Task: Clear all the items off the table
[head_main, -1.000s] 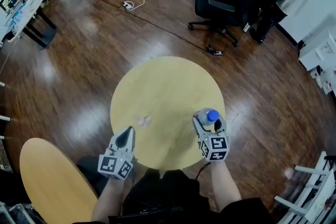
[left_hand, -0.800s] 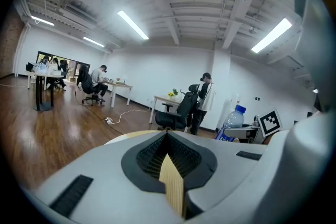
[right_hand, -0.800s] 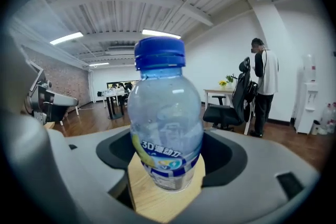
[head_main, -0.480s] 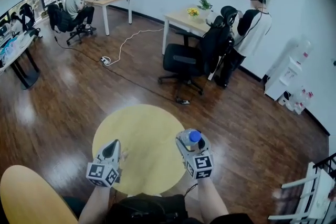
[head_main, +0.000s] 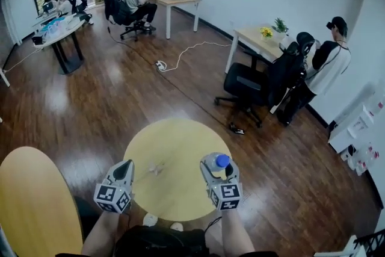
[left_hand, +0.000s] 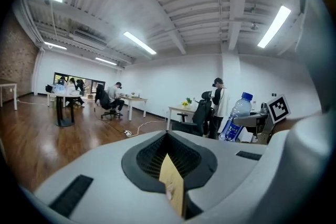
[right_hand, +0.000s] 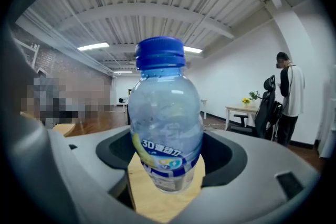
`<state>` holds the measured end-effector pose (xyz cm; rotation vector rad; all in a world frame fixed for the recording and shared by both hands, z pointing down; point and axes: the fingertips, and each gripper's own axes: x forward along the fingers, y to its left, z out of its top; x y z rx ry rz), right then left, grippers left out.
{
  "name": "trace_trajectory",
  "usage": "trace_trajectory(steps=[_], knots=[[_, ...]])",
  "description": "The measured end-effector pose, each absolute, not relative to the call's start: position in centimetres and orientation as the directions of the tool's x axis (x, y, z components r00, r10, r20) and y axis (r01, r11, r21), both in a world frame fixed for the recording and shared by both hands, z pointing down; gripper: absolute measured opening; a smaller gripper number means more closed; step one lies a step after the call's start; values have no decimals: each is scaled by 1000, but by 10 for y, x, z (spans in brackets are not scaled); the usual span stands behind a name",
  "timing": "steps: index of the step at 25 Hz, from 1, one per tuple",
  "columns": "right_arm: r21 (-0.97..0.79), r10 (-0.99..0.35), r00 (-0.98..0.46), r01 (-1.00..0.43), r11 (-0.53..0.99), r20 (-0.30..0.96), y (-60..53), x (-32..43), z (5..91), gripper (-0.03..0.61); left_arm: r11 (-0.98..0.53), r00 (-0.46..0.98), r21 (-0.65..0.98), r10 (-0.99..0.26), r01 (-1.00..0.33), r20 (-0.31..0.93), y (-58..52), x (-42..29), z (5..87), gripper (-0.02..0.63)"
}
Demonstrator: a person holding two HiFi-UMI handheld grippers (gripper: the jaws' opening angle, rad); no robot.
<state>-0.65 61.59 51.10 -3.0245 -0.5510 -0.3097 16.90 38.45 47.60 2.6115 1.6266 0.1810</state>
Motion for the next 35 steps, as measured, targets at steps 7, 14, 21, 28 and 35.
trace_trajectory(steps=[7, 14, 21, 28, 35], knots=[[-22, 120, 964, 129, -991, 237, 547, 70, 514, 374, -656, 654, 132, 754, 743, 60, 272, 181, 470, 0], [36, -51, 978, -60, -998, 204, 433, 106, 477, 374, -801, 808, 157, 588, 578, 27, 131, 176, 459, 0], [99, -135, 973, -155, -983, 186, 340, 141, 459, 374, -849, 867, 188, 498, 494, -30, 24, 187, 458, 0], [131, -294, 942, -316, -940, 162, 226, 203, 443, 374, -919, 939, 192, 337, 343, -65, -97, 198, 451, 0], [126, -562, 808, -585, -801, 177, 58, 243, 459, 374, -978, 996, 193, 64, 74, -58, -244, 151, 458, 0]])
